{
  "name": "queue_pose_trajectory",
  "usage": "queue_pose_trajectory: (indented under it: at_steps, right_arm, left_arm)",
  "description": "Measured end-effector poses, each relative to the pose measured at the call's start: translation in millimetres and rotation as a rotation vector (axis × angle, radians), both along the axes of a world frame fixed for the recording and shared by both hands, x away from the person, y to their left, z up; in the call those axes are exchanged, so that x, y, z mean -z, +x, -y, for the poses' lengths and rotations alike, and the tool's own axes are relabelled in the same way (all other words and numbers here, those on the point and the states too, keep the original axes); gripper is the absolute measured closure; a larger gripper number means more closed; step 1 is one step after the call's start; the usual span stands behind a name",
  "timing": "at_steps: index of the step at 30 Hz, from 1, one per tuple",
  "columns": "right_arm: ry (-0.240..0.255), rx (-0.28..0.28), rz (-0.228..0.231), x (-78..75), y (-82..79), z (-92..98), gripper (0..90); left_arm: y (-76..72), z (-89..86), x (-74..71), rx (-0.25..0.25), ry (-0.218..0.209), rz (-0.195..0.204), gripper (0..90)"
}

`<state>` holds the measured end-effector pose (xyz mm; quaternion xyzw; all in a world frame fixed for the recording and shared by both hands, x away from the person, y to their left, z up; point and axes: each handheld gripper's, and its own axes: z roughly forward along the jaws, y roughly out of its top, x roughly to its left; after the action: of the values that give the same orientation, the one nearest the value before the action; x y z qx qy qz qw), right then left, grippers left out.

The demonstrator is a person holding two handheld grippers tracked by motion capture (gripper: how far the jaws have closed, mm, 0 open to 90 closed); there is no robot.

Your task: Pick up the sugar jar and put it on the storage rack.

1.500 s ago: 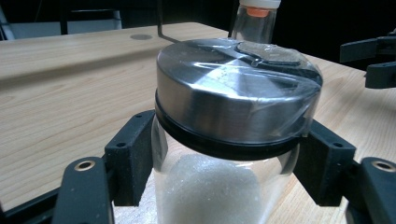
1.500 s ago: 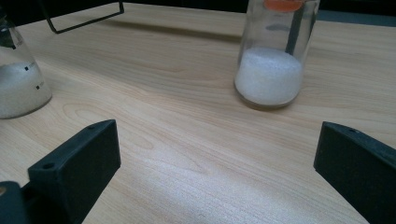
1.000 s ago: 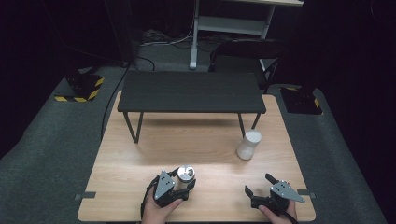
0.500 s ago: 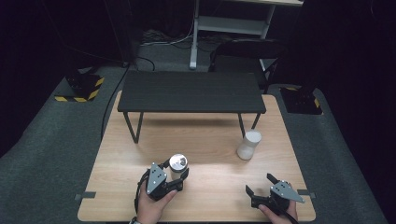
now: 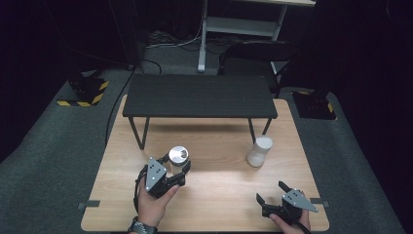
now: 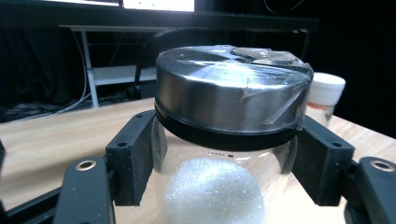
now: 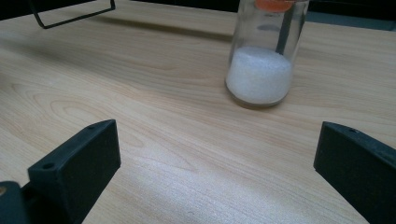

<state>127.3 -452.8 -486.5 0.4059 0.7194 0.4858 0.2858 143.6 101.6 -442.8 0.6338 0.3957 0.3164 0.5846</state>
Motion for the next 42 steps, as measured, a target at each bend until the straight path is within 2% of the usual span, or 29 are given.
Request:
queue_pose_trajectory:
  at_steps: [15,21,27,42]
  right_arm:
    - [0.009,-0.002,-0.002,0.4,0.5,1.8,0.0]
    - [0.012,-0.002,-0.003,0.5,1.2,2.4,0.0]
    - [0.015,-0.003,-0.002,0.7,1.5,3.1,0.0]
    - [0.025,-0.004,-0.004,1.2,1.7,4.6,0.0]
  left_arm:
    - [16.9,1.3,-38.9,-0.024,-0.002,0.047,30.3]
    - [27.3,8.4,-55.2,-0.041,-0.02,0.062,30.3]
    - [36.6,15.4,-71.8,-0.045,-0.005,0.086,30.4]
    - [61.9,21.9,-97.8,-0.077,0.002,0.099,30.4]
